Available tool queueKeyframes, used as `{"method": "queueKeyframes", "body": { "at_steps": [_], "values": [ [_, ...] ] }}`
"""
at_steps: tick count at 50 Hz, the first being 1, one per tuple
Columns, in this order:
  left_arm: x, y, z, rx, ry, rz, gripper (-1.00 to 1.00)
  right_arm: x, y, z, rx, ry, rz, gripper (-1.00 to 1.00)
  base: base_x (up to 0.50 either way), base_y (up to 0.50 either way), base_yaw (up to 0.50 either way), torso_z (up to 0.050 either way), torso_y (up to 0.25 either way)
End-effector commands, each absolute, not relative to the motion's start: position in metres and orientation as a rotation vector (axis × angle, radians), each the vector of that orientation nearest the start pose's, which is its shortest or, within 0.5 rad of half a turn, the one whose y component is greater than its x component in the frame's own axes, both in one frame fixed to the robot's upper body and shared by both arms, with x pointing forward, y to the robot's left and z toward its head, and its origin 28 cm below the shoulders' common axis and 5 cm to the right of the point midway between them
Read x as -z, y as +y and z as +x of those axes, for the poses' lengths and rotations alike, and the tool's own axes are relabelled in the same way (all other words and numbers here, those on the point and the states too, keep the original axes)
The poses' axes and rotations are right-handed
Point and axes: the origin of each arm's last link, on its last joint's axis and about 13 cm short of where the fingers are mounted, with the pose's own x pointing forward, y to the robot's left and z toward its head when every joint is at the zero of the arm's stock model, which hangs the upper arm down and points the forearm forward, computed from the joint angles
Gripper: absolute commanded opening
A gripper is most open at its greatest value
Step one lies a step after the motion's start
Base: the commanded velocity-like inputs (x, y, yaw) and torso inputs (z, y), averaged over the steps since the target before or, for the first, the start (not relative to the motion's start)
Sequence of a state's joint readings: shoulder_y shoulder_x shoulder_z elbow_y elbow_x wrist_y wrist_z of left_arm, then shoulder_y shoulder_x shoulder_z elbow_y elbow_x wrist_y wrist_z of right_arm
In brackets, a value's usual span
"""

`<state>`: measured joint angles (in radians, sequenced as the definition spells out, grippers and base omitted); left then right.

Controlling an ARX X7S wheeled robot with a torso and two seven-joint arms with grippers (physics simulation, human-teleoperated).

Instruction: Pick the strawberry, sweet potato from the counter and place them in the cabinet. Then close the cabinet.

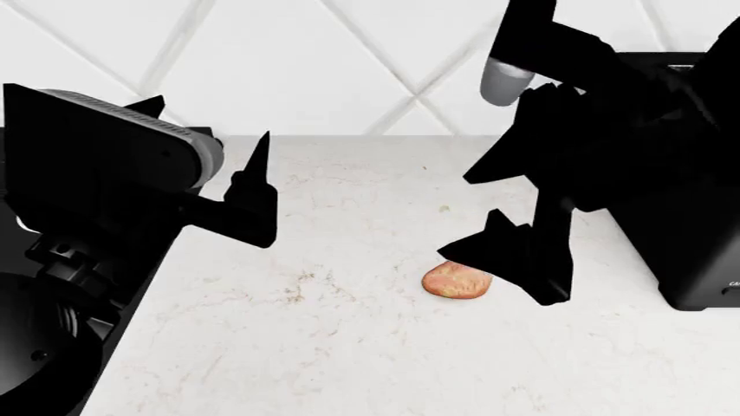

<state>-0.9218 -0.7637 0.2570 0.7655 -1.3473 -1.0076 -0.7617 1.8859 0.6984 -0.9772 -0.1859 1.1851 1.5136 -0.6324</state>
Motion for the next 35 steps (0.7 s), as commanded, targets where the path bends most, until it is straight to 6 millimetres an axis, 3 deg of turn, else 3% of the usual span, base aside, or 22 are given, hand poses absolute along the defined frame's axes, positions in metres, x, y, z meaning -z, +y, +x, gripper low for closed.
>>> {"method": "queueKeyframes", "body": {
  "at_steps": [1,35],
  "values": [
    [-0.269,0.23,0.204,0.239,-0.182,0.222,1.0,-0.38,-0.147,0.267,-0.983,0.6,-0.656,1.0,0.0,0.0,0.0,0.0,0.0],
    [-0.264,0.229,0.206,0.242,-0.175,0.227,1.0,-0.354,-0.141,0.296,-0.885,0.695,-0.739,1.0,0.0,0.0,0.0,0.0,0.0]
  ]
}}
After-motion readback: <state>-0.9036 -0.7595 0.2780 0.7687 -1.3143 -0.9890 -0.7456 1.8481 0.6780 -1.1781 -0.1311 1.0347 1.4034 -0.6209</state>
